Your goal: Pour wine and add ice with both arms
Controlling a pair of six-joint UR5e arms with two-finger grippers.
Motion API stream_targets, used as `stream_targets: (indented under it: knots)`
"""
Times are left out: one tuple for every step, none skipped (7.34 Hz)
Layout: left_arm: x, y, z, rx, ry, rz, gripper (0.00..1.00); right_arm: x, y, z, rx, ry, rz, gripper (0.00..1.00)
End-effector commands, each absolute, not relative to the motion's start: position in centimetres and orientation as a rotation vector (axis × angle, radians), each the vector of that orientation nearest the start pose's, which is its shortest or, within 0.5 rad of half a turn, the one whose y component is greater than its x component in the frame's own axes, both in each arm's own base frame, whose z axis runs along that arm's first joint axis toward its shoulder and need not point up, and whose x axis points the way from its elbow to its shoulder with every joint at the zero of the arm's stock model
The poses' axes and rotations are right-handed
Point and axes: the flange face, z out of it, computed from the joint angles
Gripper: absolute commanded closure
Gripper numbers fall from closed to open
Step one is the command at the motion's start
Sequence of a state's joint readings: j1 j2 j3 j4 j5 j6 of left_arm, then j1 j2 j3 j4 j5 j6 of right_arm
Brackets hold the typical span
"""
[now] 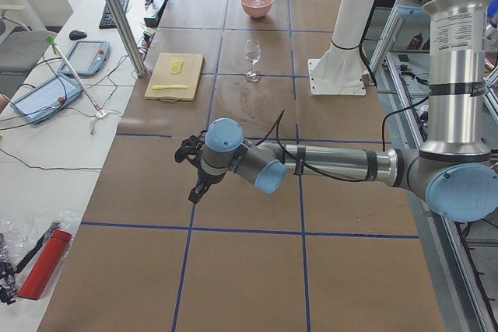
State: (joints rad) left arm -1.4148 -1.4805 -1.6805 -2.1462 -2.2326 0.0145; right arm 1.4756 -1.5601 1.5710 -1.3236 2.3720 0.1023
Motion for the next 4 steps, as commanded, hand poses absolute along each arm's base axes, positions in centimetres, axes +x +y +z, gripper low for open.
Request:
stream_targets:
  knots:
    - [2.9, -47.4, 59.8, 0.578, 0.607, 0.341, 0.02, 1.0, -51.7, 61.3, 0.184, -0.844, -0.098, 0.0]
    - [4.0, -44.0, 60.9, 0.633, 0.669, 0.29, 0.04, 0.9, -51.7, 60.3, 0.199, -0.855, -0.105, 0.0]
    - [6.9, -39.8, 61.9, 0.685, 0.798, 0.214, 0.05, 0.9, -51.6, 59.8, 0.206, -0.86, -0.109, 0.0]
    - [10.5, -36.7, 62.1, 0.694, 0.88, 0.155, 0.05, 0.9, -51.7, 59.2, 0.219, -0.859, -0.115, 0.0]
